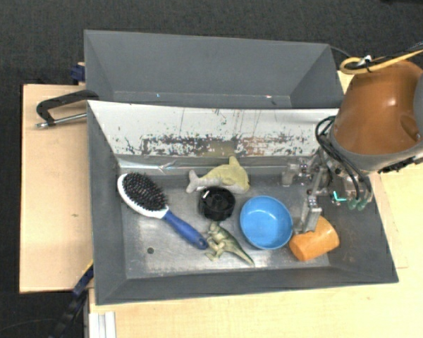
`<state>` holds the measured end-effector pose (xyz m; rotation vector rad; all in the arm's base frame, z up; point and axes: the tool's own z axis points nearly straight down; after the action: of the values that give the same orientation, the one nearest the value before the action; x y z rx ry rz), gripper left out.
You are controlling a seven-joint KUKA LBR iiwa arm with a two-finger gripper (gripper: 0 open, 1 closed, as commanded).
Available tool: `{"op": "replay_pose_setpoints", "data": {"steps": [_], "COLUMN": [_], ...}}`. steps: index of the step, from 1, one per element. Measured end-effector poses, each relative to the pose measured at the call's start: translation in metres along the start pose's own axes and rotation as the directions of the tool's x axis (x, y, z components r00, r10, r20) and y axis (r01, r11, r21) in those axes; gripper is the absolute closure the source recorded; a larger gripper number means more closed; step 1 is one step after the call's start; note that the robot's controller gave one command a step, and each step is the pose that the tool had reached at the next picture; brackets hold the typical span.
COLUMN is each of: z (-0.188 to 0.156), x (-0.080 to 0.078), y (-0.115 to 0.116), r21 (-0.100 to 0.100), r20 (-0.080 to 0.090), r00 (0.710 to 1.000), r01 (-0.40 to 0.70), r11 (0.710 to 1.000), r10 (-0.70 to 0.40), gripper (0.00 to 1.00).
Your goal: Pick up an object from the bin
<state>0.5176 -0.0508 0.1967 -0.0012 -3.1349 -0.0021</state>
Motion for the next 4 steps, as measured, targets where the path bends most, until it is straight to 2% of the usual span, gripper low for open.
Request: {"op": "replay_pose_setpoints", "data": {"steps": [1,2,3,4], "z": [0.129,0.126,-0.037,0.055], "x": [0.012,0.01,-0.001,0.011], "y": [0.027,0.027,0.034,0.078], "r21": [0.0,0.001,0.002,-0.002], "r20": [-0.004,0.006,0.022,0.001], "r00": [0.999,0.999,0.999,0.998], "r01": [0.044,0.043,0.034,-0.068], "r11": [0.999,0.999,0.999,0.998], "r10": [-0.044,-0.043,-0.034,0.068], "gripper": [0.0,1.0,1.0,1.0]}}
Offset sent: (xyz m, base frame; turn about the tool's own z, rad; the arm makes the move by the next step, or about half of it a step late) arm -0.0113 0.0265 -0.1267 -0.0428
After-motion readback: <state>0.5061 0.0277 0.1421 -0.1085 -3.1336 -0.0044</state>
